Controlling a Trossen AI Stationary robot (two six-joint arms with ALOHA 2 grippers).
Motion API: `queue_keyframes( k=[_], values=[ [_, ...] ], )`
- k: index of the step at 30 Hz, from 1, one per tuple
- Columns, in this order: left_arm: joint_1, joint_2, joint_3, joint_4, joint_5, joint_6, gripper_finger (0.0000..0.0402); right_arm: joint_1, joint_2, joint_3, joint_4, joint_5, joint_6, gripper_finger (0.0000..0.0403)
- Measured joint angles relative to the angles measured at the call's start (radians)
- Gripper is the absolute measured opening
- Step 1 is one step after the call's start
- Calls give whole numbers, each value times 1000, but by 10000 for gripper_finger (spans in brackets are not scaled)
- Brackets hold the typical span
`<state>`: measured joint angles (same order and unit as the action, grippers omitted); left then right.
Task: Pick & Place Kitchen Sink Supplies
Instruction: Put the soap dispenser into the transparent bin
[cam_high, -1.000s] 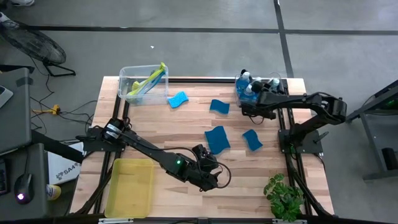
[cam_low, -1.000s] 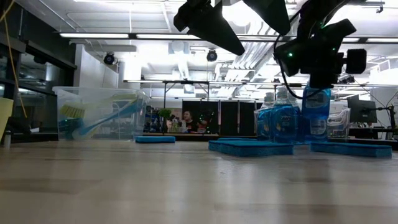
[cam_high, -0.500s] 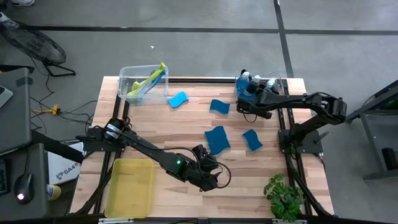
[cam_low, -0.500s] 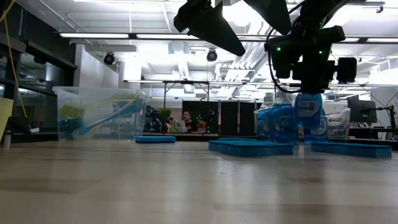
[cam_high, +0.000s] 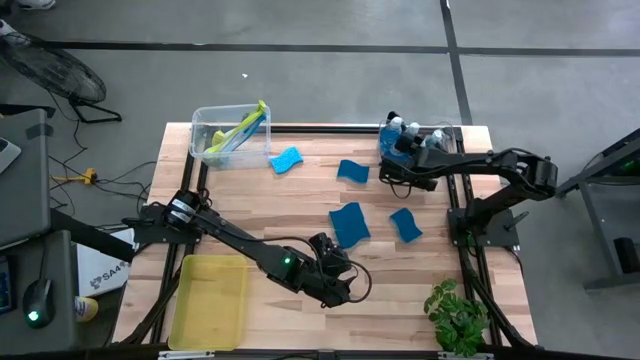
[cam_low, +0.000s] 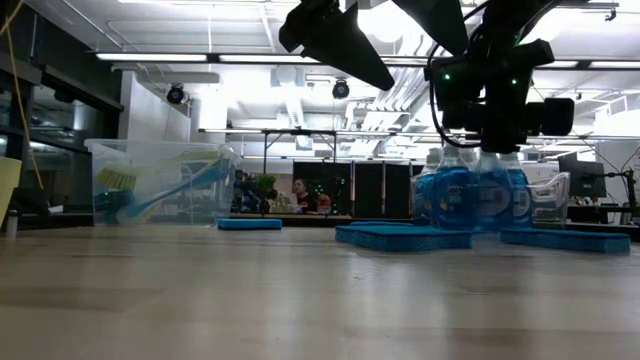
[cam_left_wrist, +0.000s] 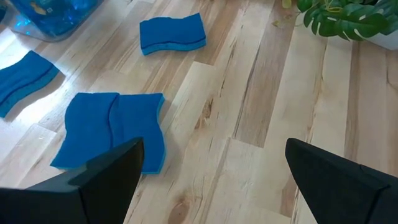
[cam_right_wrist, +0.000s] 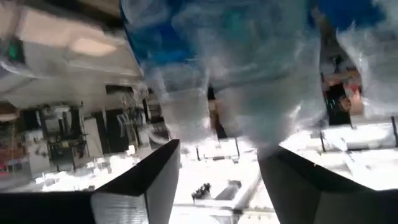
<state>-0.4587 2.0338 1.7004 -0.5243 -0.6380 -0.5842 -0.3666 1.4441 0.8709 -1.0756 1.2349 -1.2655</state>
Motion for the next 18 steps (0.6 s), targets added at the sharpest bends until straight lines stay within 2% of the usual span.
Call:
queue_keyframes(
  k=[4,13,18],
  values=[
    [0,0,0,0,4,-3,385,0,0,0,-3,-15,14,205],
    [0,0,0,2,4,-3,385,0,0,0,-47,173,220,205],
    [0,0,0,3,2,-7,385,9,-21,-1,-123,222,353,205]
  ],
)
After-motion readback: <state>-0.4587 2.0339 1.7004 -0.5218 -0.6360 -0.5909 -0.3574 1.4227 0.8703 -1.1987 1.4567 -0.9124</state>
